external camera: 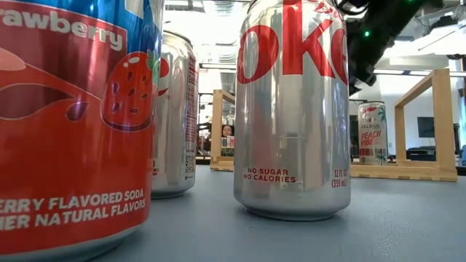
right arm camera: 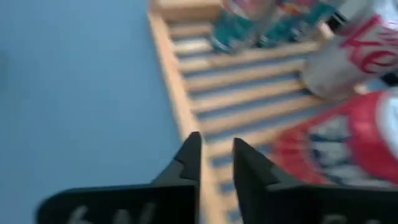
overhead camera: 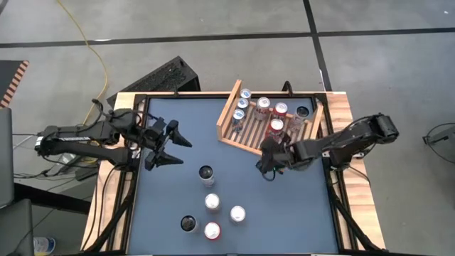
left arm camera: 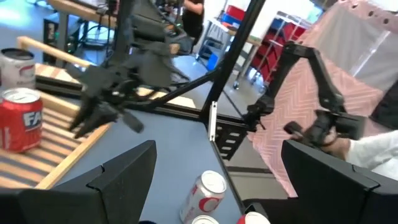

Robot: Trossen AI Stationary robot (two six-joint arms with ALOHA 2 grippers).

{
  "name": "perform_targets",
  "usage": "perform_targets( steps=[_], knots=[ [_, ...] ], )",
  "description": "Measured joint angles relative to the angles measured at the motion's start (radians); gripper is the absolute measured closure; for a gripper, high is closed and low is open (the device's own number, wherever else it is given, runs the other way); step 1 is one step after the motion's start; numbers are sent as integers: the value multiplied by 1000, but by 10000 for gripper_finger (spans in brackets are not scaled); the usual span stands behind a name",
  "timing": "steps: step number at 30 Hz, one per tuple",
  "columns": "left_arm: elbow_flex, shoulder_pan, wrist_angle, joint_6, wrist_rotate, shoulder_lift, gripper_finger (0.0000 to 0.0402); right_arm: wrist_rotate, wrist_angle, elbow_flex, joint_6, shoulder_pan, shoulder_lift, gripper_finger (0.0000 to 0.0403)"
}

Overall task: Place canned beverage on shelf
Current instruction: Put the top red soda can aligned with the other red soda can on the shelf

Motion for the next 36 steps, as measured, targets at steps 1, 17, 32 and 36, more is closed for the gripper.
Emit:
perform_targets(
  steps=[1,17,32,36],
  knots=[
    [0,-20,-4,0,-26,0,68,28,18,-2,30,24,2,364],
    [0,-363,59,253,-465,-91,68,306,707,0,-514,192,-51,393],
    [0,-370,10,315,-518,-117,68,207,271,0,-281,32,-100,403],
    [0,-369,8,332,-543,-118,68,208,157,0,-210,26,-96,403]
  ],
)
